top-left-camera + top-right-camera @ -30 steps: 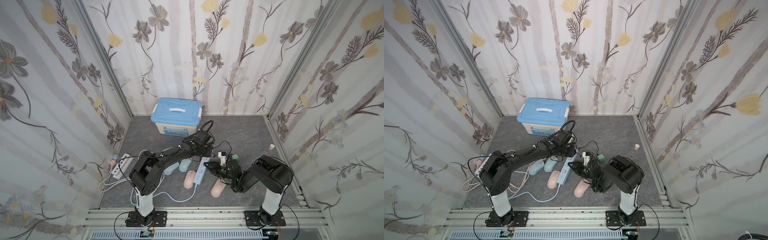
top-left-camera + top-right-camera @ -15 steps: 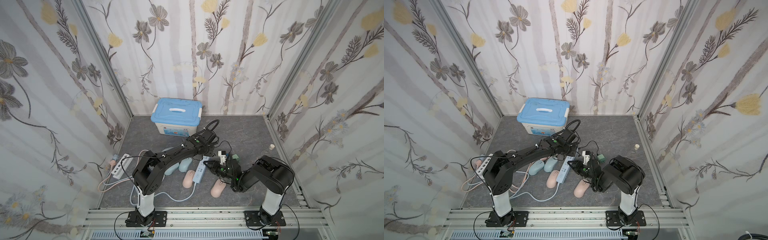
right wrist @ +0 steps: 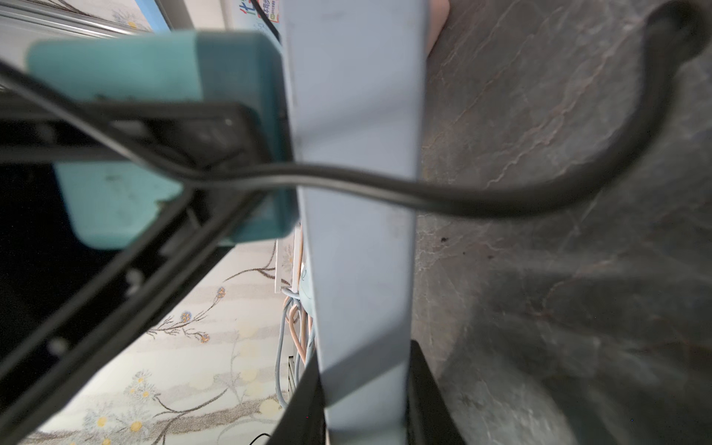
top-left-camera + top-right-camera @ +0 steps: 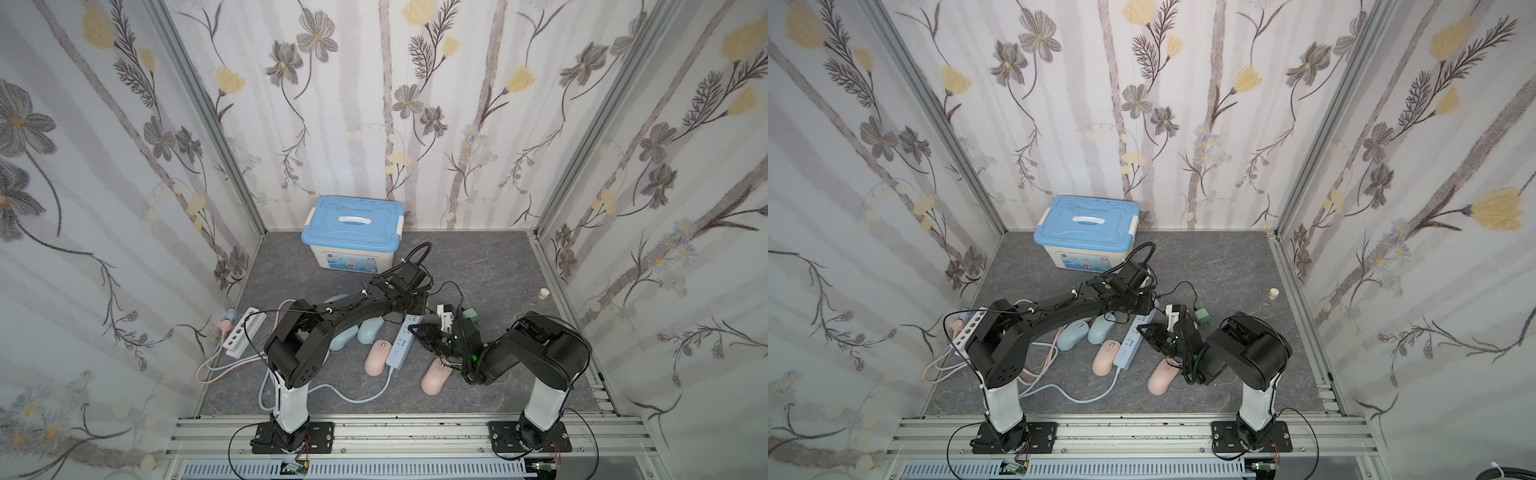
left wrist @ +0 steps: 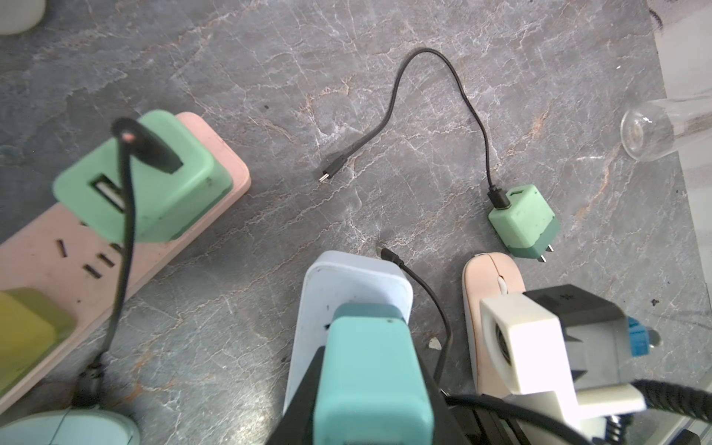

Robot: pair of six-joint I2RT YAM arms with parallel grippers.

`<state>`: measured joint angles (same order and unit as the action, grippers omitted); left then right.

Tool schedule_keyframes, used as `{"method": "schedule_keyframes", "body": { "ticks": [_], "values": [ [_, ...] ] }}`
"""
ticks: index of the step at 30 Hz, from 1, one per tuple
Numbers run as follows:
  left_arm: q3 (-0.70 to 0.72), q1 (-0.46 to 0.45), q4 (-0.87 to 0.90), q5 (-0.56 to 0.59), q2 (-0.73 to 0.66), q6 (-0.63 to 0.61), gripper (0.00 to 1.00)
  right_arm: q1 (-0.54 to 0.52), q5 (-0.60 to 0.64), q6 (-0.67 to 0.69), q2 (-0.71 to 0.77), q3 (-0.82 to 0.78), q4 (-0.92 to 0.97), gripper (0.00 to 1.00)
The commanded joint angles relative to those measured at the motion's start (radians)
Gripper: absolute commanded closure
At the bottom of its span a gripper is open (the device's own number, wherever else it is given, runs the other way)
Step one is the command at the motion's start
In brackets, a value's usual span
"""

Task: Unplug the wireless mouse
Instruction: Remove the plug from the socket.

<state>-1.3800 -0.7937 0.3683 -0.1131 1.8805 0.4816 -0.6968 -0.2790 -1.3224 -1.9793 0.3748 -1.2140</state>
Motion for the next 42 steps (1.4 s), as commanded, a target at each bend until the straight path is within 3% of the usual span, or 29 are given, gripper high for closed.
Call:
{"method": "schedule_keyframes", "body": {
  "ticks": [1,19,42],
  "values": [
    [-0.012,-0.011,0.028,-0.118,-0.005,0.059,0.89,0.002,0.109,-0.036,-0.006,0.015,0.044,1.0],
    [-0.025,-0.013,0.06,-0.067,0.007,0.048,0.6,-0.002,0.097,-0.032,-0.015,0.031,0.036,1.0],
    [-0.048,0.011,0.096,0.045,-0.016,-0.009,0.44,-0.003,0.069,-0.011,-0.026,0.03,0.004,1.0]
  ]
}}
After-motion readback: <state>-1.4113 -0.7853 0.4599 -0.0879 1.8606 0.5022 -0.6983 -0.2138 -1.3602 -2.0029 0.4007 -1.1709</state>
